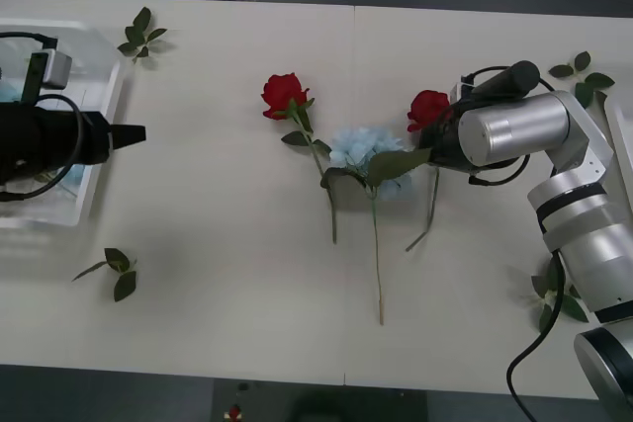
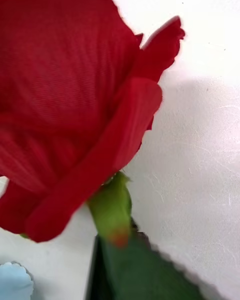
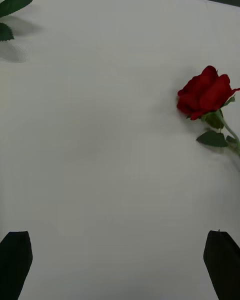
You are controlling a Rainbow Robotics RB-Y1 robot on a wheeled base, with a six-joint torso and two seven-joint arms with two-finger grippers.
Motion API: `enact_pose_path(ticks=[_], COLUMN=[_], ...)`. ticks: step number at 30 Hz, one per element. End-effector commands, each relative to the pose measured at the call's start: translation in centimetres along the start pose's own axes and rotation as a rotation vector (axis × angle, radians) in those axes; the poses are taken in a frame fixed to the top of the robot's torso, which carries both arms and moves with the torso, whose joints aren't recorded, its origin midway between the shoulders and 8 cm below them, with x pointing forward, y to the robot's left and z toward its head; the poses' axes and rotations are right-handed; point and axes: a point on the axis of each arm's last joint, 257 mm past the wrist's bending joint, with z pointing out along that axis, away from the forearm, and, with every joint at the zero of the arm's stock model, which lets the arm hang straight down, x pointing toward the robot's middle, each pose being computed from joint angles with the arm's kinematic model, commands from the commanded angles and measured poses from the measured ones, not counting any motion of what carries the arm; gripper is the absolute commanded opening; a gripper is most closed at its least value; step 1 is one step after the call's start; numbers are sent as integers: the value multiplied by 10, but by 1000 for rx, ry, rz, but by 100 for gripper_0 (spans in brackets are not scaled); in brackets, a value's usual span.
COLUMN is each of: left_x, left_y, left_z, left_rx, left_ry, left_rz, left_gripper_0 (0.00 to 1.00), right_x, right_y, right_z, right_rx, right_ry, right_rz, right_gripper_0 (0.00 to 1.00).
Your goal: Put the red flowers into the right box and the blue flowers into the left box
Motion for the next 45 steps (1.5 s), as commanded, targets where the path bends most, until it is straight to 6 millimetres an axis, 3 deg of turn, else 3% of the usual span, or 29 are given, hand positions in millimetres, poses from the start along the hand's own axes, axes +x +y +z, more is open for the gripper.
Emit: enact_pose_path(ticks=[1,9,13,18,26,35,40,45], left_x=[-18,-24,-10,18,24,15,8,11], left_y=[-26,-69,-100,-143,-173,-198,-202,-205], left_z=[30,81,107,139,176,204,208,216], left_rx=[6,23,60,111,111,111,85,34], left_ry=[3,43,89,159,200,193,205,244], left_rz=[-59,-96,-145,-164,-201,-241,-267,-282], left_gripper_0=[100,100,100,100,100,100,100,100], right_x=[-22,-39,-48,-61,-67,-64,-58,-69], right_y=[10,-28,-58,-113,-217,-317,-364,-404], right_z=[-17,-75,-113,-168,-236,-266,-264,-264], right_rx=[-14,51,50,80,132,229,277,335], right_ry=[-36,-1,-5,-53,-100,-84,-64,-100], right_rz=[2,-10,17,92,99,98,91,44], right_gripper_0=[0,0,0,0,0,0,0,0])
